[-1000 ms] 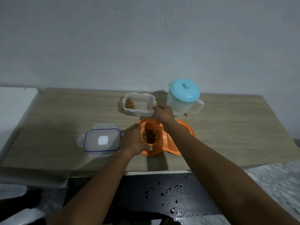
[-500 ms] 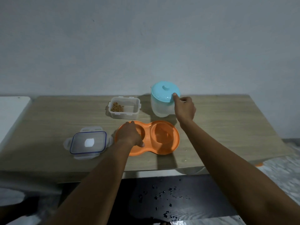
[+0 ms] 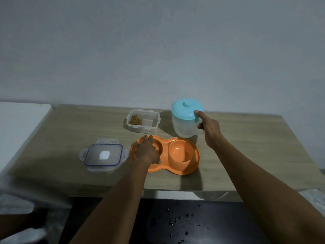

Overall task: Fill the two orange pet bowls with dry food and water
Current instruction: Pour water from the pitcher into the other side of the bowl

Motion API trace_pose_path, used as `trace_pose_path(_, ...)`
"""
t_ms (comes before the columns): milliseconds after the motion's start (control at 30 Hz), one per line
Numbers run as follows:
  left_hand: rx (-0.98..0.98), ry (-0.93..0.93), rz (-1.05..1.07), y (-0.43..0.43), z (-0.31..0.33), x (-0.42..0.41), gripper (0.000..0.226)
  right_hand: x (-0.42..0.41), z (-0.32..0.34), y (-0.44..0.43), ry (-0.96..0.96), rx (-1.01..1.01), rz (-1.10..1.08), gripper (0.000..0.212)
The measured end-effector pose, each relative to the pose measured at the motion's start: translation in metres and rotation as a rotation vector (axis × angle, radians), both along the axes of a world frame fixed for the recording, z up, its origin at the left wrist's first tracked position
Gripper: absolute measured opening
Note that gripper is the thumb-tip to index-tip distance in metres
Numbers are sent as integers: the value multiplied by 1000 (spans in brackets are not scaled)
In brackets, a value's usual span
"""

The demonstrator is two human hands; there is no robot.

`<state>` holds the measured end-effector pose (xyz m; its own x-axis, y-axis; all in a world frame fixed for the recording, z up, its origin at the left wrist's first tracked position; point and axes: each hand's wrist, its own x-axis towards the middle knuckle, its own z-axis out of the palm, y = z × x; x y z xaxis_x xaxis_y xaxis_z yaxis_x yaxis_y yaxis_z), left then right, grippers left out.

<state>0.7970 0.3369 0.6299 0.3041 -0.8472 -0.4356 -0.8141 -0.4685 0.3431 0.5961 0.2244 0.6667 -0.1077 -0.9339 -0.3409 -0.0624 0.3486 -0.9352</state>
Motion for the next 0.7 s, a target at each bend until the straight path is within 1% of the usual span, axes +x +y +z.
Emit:
trace_pose_path(67, -15, 16, 1, 1, 0, 1, 120, -9, 9, 3, 4, -37, 6, 63)
trace_pose_path(133, -18, 28, 4, 1, 0, 2, 120, -20, 19, 7, 2, -71, 7, 56)
trace_pose_path(233, -19, 28, 2, 0, 2, 1, 119, -38, 34, 14, -10, -129, 34, 61)
trace_pose_path(367, -20, 32, 2, 0, 1, 3, 122, -55, 50, 26, -15, -166, 80, 60)
trace_pose_path(400, -20, 33, 5, 0, 0, 3, 122, -56, 55, 29, -5, -169, 95, 64)
trace_pose_path(500, -50, 15, 12, 1, -3, 2, 122, -59, 66, 37, 43, -198, 138, 87)
trace_pose_path(533, -54, 3, 2, 1, -3, 2, 122, -60, 70, 40, 62, -218, 153, 90)
trace_pose_path(567, -53, -4, -5, 1, -4, 2, 123, -61, 73, 43, 77, -238, 171, 88)
trace_pose_path(600, -51, -2, -8, 1, -4, 2, 123, -63, 77, 46, 96, -249, 187, 81)
trace_pose_path(700, -52, 23, 6, 1, -8, 4, 125, -66, 82, 55, 121, -227, 207, 47)
